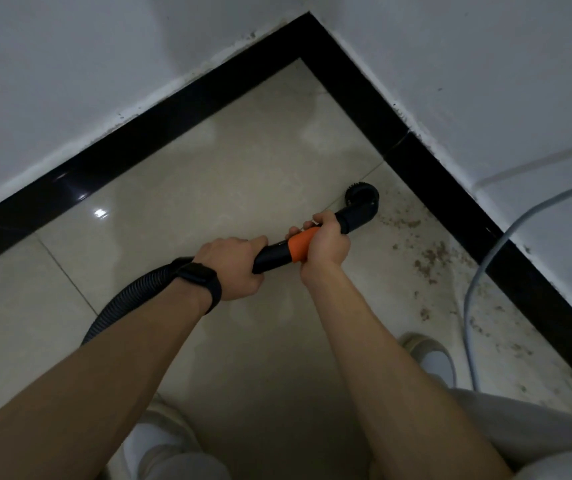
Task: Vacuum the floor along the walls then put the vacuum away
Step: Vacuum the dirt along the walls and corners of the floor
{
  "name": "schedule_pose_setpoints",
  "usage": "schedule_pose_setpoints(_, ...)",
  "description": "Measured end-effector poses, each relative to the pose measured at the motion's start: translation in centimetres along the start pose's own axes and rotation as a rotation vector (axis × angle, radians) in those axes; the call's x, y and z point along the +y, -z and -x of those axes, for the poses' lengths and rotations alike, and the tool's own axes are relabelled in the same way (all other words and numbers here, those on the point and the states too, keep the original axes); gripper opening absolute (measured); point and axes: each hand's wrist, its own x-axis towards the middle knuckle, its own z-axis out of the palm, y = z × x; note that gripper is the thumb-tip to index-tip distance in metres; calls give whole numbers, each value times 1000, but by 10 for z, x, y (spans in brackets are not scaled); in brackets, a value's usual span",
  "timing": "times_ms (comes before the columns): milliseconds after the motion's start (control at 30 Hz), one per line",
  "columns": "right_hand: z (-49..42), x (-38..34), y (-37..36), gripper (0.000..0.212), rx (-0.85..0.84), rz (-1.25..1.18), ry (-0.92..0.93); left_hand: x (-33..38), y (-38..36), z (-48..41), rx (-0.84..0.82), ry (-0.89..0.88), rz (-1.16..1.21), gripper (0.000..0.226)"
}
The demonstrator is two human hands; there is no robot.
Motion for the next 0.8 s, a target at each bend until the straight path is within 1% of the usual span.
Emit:
schedule_pose_setpoints(233, -10, -22, 1, 8, 12, -36, 15, 11, 11, -24, -20, -36, 26, 24)
schedule_pose_setpoints(467, -24, -46, 12, 8, 74, -61, 18, 32, 14, -48, -19, -69, -2, 23)
schedule_pose_setpoints(667, -36, -55, 16, 8, 110, -50, 36, 43, 14, -61, -47, -80, 43, 20)
schedule_pose_setpoints(800, -41, -59, 11, 8, 100, -55, 43, 42, 15, -65, -13, -73, 63, 20)
